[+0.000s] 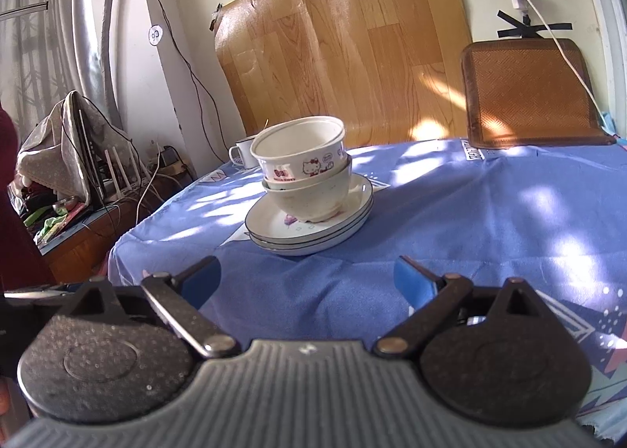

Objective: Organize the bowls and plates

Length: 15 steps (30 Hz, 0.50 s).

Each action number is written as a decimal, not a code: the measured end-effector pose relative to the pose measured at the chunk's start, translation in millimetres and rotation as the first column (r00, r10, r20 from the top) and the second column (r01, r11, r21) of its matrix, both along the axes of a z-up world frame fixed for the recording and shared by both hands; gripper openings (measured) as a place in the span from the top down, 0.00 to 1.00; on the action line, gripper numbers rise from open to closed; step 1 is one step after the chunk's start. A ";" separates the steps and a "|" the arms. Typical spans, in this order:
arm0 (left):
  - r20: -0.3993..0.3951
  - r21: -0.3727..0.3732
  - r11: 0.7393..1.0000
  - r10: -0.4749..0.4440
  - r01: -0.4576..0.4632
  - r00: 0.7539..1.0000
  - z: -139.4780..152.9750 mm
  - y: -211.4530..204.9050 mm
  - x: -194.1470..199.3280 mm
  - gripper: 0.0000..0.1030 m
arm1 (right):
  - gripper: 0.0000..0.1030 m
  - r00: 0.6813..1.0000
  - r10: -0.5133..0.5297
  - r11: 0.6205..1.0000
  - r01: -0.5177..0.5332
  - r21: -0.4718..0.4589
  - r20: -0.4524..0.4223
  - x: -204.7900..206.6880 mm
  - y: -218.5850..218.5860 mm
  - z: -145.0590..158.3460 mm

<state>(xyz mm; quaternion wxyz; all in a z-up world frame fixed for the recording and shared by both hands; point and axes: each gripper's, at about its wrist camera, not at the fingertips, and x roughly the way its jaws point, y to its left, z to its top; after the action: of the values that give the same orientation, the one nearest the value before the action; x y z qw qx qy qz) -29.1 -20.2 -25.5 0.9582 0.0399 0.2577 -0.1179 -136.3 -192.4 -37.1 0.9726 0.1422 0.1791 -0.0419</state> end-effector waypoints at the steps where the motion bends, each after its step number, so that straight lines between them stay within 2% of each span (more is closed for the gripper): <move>1: 0.000 0.003 1.000 0.002 -0.002 1.000 0.1 0.0 -0.1 0.00 | 0.06 1.000 0.000 1.000 0.000 -0.002 0.001 -0.5 0.7 0.3; 11: 0.000 0.049 0.999 -0.010 0.010 1.000 -5.3 -7.9 -4.1 0.00 | 0.06 1.000 -0.004 1.000 0.005 -0.012 0.006 -4.2 2.8 -2.9; 15: -0.006 0.052 0.998 -0.043 0.043 0.999 -6.4 -11.9 -6.2 0.00 | 0.06 1.000 -0.005 1.000 0.005 -0.022 0.010 -5.8 3.3 -3.6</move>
<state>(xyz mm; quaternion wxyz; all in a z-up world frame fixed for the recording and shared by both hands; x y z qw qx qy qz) -35.3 -32.1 -31.9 0.9534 0.0702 0.2621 -0.1320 -142.1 -189.1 -40.8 0.9748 0.1323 0.1737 -0.0456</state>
